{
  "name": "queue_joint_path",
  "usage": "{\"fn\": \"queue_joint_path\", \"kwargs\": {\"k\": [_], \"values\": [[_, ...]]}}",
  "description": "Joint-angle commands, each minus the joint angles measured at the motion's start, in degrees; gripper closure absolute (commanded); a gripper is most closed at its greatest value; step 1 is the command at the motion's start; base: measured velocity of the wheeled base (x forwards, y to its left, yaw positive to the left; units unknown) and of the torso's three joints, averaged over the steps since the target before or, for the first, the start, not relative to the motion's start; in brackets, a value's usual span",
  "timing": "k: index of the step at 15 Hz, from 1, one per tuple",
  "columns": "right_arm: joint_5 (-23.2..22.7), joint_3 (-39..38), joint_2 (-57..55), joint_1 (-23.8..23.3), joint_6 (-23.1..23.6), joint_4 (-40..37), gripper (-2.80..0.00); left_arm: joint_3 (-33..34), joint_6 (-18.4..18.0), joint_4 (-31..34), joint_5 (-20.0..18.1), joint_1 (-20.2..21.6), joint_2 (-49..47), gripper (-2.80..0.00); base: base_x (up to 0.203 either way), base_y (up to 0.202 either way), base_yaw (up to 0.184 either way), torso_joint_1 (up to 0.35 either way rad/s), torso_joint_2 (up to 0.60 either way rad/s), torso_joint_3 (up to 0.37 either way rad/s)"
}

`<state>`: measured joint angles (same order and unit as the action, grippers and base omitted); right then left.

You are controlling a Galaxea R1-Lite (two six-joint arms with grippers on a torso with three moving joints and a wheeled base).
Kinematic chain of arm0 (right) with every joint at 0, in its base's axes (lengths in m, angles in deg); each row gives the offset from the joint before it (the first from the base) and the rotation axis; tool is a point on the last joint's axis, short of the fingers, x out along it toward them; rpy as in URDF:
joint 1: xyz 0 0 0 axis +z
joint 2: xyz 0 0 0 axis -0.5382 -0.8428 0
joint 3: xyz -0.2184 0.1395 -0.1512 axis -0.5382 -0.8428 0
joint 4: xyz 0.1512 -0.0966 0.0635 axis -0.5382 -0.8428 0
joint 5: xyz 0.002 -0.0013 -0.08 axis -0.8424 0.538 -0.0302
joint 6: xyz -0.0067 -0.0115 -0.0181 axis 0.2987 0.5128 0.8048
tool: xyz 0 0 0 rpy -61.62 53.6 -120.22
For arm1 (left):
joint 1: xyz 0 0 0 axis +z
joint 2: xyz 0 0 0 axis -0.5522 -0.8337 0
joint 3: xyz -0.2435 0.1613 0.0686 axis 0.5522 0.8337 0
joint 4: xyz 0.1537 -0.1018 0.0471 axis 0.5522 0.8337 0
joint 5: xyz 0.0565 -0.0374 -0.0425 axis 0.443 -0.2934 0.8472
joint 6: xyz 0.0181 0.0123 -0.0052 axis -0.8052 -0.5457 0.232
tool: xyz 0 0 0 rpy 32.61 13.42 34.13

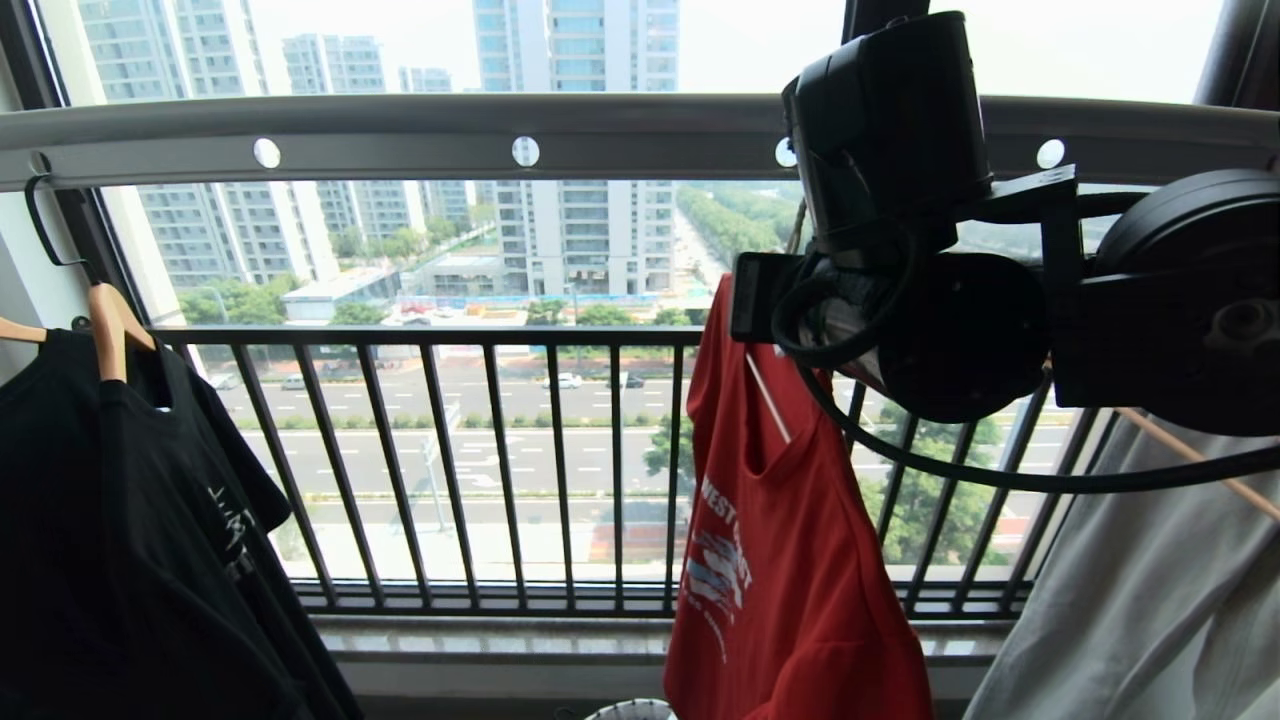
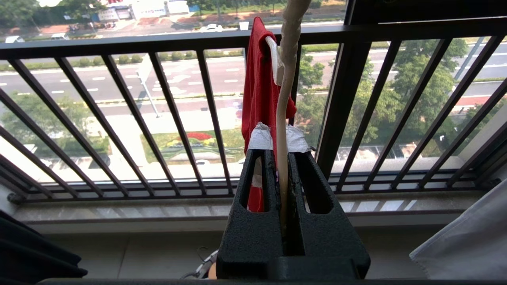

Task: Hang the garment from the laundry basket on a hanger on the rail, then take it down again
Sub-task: Take the clothes off the clothes rack

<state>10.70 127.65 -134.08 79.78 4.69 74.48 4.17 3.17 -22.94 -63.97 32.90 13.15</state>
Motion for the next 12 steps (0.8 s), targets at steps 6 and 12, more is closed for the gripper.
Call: {"fn": "queue_joint_path", "kwargs": {"k": [6, 12], "values": [[0.7, -1.9, 4.9, 2.9, 0.2, -0.3, 0.0, 0.0, 0.0, 0.0, 0.0, 0.0, 0.0, 0.0, 0.0, 0.0, 0.0, 0.0, 0.0, 0.0], [-3.3, -13.4, 16.9, 7.3, 2.7, -0.3, 0.0, 0.0, 0.0, 0.0, 0.0, 0.0, 0.0, 0.0, 0.0, 0.0, 0.0, 0.0, 0.0, 0.0]]}}
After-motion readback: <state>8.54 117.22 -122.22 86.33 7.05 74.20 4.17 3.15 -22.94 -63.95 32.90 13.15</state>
